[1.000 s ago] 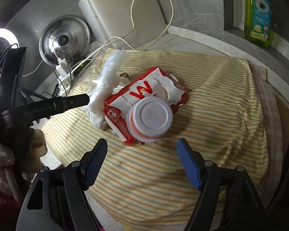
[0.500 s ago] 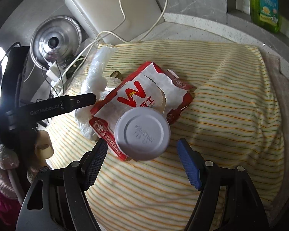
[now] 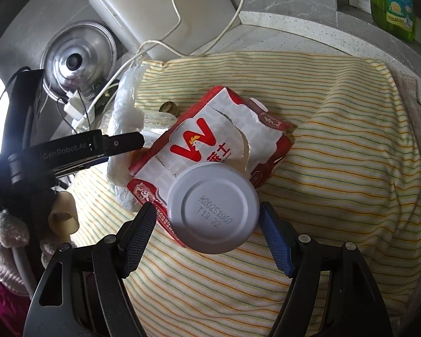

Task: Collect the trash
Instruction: 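Grasp the clear plastic bag with the left tool while the right tool grasps the white tub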

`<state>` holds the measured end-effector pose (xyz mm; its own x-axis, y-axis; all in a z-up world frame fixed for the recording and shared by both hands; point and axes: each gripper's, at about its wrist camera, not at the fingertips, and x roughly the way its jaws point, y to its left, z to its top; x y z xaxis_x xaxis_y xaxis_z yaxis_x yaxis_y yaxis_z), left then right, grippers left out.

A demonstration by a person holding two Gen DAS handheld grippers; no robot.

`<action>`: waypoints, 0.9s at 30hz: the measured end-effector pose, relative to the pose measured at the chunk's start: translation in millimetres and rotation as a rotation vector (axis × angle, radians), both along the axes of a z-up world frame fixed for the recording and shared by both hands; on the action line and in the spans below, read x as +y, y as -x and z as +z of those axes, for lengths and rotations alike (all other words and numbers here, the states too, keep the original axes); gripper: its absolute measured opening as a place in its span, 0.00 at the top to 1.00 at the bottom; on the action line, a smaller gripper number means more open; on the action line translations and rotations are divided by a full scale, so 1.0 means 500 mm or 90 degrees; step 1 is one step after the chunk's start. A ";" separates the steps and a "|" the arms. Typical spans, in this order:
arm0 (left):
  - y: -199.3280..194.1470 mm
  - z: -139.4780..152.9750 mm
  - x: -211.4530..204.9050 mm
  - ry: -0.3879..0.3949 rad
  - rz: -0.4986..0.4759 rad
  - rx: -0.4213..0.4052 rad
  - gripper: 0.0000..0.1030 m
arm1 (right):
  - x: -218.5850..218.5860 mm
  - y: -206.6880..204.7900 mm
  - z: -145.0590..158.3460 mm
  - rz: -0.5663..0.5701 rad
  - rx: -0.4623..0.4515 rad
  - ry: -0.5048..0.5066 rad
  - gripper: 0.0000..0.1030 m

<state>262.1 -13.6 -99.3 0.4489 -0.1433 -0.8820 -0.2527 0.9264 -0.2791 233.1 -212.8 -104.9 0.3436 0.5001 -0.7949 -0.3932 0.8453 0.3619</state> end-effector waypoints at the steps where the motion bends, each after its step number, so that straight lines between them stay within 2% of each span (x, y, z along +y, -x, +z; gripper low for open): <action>1: 0.001 0.001 0.002 0.001 0.000 0.001 0.49 | 0.000 0.000 0.000 0.000 -0.001 0.001 0.28; 8: 0.013 0.013 0.015 0.015 0.007 -0.012 0.58 | -0.005 0.001 0.002 0.003 -0.004 -0.002 0.29; 11: 0.022 0.021 0.026 0.028 0.019 -0.023 0.58 | -0.004 0.003 0.003 -0.002 -0.007 0.003 0.42; 27: 0.115 0.089 0.045 0.011 -0.004 -0.085 0.59 | -0.046 0.035 0.035 -0.036 -0.031 -0.031 0.42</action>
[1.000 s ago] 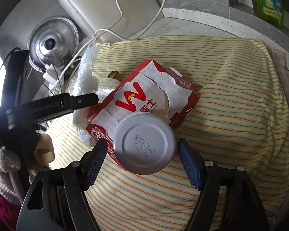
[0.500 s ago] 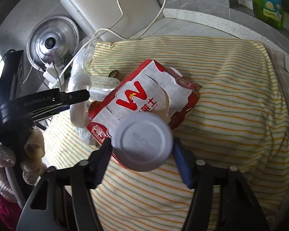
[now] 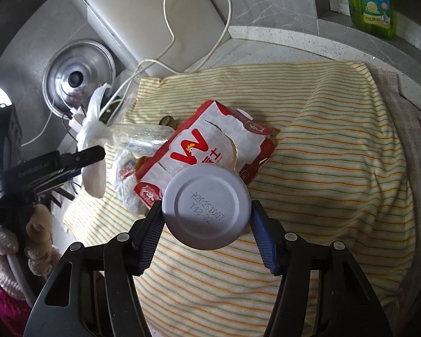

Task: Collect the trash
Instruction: 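Grasp the clear plastic bag with the left tool while the right tool grasps the white tub, then carry the plastic bag and white tub down over the blue basket with both tools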

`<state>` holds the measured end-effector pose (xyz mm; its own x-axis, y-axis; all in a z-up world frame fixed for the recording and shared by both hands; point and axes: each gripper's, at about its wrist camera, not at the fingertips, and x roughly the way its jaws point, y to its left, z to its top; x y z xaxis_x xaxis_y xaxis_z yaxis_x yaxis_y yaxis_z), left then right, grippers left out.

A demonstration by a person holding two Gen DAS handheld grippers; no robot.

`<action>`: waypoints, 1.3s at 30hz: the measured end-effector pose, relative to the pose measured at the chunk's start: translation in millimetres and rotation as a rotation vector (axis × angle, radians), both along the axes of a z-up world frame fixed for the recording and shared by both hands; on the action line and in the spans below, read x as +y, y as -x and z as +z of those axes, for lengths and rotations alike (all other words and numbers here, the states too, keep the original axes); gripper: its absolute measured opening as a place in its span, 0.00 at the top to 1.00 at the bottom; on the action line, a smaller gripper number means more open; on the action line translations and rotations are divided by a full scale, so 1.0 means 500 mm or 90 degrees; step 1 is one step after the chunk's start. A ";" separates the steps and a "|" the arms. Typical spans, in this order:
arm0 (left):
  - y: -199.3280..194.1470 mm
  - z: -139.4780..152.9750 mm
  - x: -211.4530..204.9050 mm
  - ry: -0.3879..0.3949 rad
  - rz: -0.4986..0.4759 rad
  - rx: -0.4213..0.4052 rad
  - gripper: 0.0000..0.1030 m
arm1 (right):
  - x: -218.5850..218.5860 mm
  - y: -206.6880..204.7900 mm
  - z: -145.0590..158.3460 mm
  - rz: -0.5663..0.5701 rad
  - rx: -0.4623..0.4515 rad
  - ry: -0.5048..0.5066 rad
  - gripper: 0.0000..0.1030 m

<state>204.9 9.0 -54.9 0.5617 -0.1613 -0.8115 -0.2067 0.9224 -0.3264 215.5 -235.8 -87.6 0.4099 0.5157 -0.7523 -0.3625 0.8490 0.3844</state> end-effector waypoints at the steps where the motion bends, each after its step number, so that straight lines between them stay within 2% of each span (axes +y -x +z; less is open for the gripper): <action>1: 0.009 0.004 0.002 0.000 -0.001 -0.004 0.59 | -0.002 0.003 0.003 -0.001 -0.002 -0.002 0.42; 10: 0.109 0.024 0.015 0.004 -0.019 -0.023 0.59 | 0.003 0.064 0.037 0.005 -0.021 -0.022 0.42; 21: 0.239 0.007 0.034 0.012 -0.034 -0.018 0.59 | 0.049 0.168 0.047 0.026 -0.033 -0.019 0.42; 29: 0.319 -0.024 0.056 0.031 -0.036 0.004 0.59 | 0.083 0.242 0.034 0.039 -0.032 -0.009 0.42; 39: 0.410 -0.073 0.051 0.029 -0.063 0.033 0.59 | 0.108 0.334 -0.010 0.042 -0.006 -0.002 0.42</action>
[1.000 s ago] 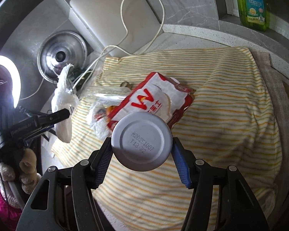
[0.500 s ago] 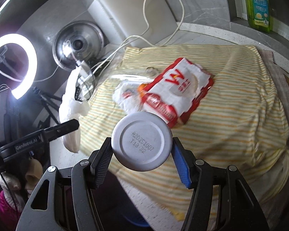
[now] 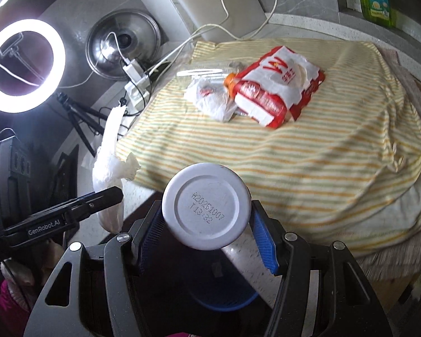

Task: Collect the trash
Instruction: 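Carry the plastic bag and white tub down over the blue basket with both tools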

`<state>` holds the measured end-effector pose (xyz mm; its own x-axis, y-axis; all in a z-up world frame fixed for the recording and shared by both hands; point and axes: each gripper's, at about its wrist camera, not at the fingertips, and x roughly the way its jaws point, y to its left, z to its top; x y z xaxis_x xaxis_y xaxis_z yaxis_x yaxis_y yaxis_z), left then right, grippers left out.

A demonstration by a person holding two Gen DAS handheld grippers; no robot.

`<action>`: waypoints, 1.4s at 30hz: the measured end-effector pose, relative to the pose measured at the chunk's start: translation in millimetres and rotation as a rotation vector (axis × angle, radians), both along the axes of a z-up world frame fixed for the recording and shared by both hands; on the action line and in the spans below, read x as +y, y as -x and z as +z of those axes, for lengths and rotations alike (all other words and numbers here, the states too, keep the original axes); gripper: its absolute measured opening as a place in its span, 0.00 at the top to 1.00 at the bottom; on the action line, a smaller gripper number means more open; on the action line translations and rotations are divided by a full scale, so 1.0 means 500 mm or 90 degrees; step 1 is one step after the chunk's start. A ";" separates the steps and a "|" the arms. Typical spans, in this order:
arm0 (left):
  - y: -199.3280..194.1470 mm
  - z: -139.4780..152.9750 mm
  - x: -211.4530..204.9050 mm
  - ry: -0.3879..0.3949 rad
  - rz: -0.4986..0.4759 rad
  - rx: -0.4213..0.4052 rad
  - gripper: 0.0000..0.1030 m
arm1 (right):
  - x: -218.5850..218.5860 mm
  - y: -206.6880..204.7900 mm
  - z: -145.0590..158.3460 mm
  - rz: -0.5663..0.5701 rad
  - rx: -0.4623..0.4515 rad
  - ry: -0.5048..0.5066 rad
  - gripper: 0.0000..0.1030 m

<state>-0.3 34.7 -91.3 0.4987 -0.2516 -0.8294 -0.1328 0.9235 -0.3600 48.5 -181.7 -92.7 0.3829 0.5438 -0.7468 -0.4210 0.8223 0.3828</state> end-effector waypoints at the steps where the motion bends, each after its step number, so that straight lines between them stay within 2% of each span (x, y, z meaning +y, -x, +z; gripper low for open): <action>1: 0.007 -0.005 -0.002 -0.001 -0.003 0.002 0.59 | 0.003 0.010 -0.006 0.001 0.002 0.003 0.42; 12: 0.078 -0.078 -0.019 0.005 -0.031 0.050 0.59 | 0.020 0.073 -0.063 -0.003 0.024 0.028 0.42; 18: 0.113 -0.126 -0.032 0.001 -0.051 0.084 0.59 | 0.019 0.105 -0.116 -0.005 0.051 0.045 0.42; 29: 0.152 -0.182 -0.046 -0.001 -0.057 0.114 0.59 | 0.037 0.163 -0.178 0.018 0.063 0.075 0.42; 42: 0.162 -0.319 -0.052 -0.009 -0.059 0.202 0.59 | 0.047 0.185 -0.264 0.022 0.097 0.113 0.42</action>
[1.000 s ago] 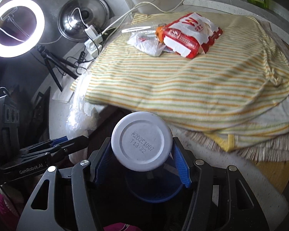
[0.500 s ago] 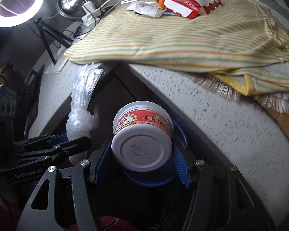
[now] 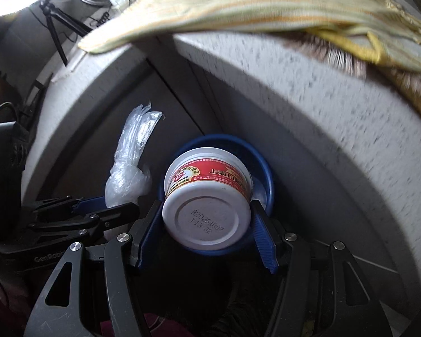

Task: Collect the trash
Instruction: 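Carry the plastic bag and white tub down over the blue basket with both tools, then open the left tool to drop the bag while the right tool drops the tub into the basket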

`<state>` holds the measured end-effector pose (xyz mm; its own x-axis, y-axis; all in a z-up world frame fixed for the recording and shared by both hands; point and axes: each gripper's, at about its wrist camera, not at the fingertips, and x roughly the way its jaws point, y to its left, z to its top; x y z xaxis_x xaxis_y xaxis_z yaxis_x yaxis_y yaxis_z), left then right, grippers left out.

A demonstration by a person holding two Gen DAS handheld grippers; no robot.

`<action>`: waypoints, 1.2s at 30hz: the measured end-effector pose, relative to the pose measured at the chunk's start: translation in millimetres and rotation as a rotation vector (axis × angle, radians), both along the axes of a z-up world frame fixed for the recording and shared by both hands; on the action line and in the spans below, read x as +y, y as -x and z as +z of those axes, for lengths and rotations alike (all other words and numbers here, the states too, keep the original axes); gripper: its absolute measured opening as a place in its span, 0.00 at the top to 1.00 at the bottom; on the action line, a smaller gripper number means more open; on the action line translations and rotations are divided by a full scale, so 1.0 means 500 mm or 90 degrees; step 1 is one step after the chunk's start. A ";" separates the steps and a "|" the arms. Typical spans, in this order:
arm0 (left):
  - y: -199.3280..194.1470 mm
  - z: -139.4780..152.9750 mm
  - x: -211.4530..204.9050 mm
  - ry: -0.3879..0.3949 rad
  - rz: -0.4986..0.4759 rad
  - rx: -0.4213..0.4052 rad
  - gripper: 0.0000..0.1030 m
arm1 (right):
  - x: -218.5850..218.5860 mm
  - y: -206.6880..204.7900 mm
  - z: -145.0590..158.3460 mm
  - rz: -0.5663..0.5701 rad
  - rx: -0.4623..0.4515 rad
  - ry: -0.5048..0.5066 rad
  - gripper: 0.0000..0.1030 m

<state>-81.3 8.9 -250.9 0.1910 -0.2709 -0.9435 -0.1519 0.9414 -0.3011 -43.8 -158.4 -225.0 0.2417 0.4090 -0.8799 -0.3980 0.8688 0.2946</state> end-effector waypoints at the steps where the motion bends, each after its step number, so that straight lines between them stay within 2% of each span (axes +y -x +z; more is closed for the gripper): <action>1: 0.000 -0.011 0.000 -0.001 0.000 0.007 0.59 | -0.003 0.004 -0.009 0.001 0.002 0.004 0.42; 14: -0.023 -0.130 -0.008 -0.010 0.008 0.067 0.59 | 0.030 0.000 -0.141 0.025 0.032 0.071 0.42; 26: -0.034 -0.180 0.000 -0.016 -0.002 0.093 0.59 | 0.058 -0.011 -0.231 0.036 0.047 0.116 0.42; 36: -0.042 -0.221 -0.006 -0.023 -0.011 0.102 0.59 | 0.075 -0.027 -0.273 0.031 0.053 0.142 0.42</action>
